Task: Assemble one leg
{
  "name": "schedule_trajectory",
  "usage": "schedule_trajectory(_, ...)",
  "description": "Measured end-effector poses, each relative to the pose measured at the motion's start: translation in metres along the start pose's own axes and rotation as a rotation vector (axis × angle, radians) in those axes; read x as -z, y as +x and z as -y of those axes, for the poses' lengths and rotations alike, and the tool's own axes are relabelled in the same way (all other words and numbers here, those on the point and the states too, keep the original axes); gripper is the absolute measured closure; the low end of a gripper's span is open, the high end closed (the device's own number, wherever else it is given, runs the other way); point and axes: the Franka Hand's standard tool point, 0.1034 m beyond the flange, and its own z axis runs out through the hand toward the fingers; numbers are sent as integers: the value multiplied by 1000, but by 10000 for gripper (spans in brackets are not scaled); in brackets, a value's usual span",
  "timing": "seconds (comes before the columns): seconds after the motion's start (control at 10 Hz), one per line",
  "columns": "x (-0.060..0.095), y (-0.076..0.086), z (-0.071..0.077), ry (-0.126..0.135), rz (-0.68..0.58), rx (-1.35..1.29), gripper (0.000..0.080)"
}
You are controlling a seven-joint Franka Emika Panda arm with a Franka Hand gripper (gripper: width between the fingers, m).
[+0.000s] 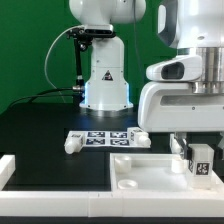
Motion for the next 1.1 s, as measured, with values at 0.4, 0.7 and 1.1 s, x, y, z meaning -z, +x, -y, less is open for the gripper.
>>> schedule_trajectory(0.4,-1,-1,-4,-22,-8,-456,515)
schedule_trajectory(0.7,0,-1,-9,-20,9,-876,515)
schedule_trajectory(1.1,-1,-7,-11,15,33,-1419,514)
